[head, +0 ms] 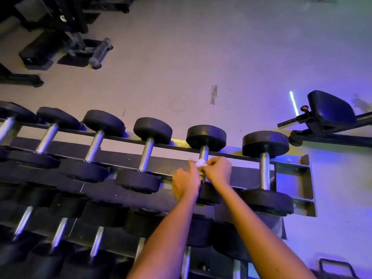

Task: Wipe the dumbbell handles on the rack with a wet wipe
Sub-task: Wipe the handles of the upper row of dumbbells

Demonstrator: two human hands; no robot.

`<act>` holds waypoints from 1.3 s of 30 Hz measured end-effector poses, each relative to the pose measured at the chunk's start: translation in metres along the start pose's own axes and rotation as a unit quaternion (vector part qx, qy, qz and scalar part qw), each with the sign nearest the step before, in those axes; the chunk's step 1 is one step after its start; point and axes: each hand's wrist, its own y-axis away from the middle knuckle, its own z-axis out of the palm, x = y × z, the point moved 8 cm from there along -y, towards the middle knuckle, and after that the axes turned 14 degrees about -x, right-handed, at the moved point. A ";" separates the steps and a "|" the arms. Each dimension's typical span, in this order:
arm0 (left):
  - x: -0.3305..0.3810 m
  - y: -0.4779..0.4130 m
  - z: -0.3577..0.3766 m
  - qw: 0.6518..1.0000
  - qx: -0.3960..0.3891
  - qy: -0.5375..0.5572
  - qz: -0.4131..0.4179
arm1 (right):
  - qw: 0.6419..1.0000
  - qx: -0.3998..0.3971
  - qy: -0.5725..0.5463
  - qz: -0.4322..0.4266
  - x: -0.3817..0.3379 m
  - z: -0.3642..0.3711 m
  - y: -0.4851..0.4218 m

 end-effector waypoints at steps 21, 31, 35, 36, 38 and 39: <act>-0.001 -0.002 0.001 1.000 0.012 0.002 0.003 | 0.999 0.025 -0.034 -0.011 -0.001 0.000 0.000; -0.001 0.000 0.002 1.000 0.006 0.010 -0.005 | 0.988 0.109 -0.096 -0.042 -0.016 -0.006 -0.024; 0.000 0.002 0.000 1.000 0.009 0.006 -0.008 | 0.992 0.098 -0.076 -0.032 -0.007 -0.009 -0.021; 0.001 0.003 -0.001 1.000 0.010 0.004 -0.008 | 0.994 0.087 -0.056 -0.031 -0.008 -0.010 -0.020; 0.001 0.003 0.000 1.000 0.007 0.007 -0.006 | 0.999 0.040 -0.012 -0.027 -0.009 -0.010 -0.016; 0.001 0.003 0.000 1.000 0.005 0.010 -0.006 | 1.000 0.007 0.009 -0.025 -0.008 -0.008 -0.012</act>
